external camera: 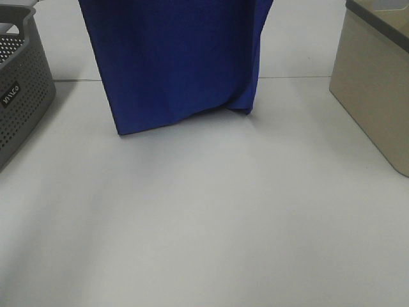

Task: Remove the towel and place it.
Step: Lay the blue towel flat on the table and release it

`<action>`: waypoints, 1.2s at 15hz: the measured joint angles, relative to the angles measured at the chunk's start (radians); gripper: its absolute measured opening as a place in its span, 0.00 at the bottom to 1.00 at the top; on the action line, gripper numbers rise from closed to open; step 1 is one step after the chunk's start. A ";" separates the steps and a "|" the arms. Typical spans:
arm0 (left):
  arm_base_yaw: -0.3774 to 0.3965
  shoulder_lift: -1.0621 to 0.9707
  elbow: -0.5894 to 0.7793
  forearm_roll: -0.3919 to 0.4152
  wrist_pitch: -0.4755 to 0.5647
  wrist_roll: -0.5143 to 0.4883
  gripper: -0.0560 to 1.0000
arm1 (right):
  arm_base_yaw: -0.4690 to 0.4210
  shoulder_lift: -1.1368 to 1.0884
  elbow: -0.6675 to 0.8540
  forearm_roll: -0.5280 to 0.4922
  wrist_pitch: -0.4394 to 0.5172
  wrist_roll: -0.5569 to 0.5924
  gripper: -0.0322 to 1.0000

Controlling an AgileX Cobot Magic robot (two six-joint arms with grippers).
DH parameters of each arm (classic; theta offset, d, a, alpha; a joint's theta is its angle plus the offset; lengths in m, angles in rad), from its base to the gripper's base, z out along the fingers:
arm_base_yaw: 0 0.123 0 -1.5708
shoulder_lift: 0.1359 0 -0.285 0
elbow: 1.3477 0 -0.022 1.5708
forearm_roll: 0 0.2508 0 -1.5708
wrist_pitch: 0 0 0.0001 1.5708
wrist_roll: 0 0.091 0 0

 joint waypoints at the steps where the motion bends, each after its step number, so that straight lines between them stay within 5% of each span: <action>1: 0.000 -0.016 0.038 -0.016 0.002 -0.014 0.05 | 0.000 -0.002 0.008 0.000 0.000 0.026 0.05; 5: 0.000 -0.212 0.416 -0.061 0.005 -0.035 0.05 | 0.000 -0.129 0.308 0.003 -0.001 0.048 0.05; 9: -0.007 -0.525 0.778 -0.241 0.003 -0.036 0.05 | 0.002 -0.404 0.674 0.052 -0.001 0.065 0.05; 13: -0.011 -0.722 1.112 -0.335 -0.005 -0.046 0.05 | 0.012 -0.596 0.963 0.100 -0.005 0.065 0.05; 18: -0.011 -0.879 1.384 -0.432 -0.014 -0.081 0.05 | 0.012 -0.693 1.241 0.150 -0.009 0.040 0.05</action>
